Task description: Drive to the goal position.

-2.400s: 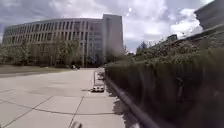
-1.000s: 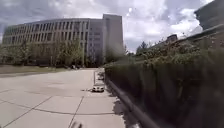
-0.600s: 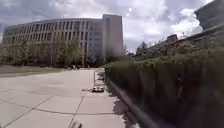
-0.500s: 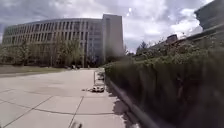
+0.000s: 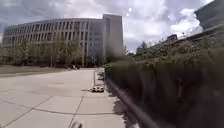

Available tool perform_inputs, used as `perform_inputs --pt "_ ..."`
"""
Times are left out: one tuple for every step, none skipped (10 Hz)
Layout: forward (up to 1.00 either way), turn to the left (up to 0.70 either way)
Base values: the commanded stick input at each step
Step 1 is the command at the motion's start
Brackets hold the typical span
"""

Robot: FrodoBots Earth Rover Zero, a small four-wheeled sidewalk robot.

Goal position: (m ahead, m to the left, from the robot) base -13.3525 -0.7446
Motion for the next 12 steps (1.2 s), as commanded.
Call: perform_inputs --pt "0.06 0.0" --pt "0.06 0.0" --pt "0.06 0.0" --pt "0.06 0.0" --pt "0.06 0.0" --pt "0.06 0.0" --pt "0.06 0.0" --pt "0.06 0.0" --pt "0.05 0.0" --pt "0.05 0.0" --pt "0.06 0.0" --pt "0.06 0.0"
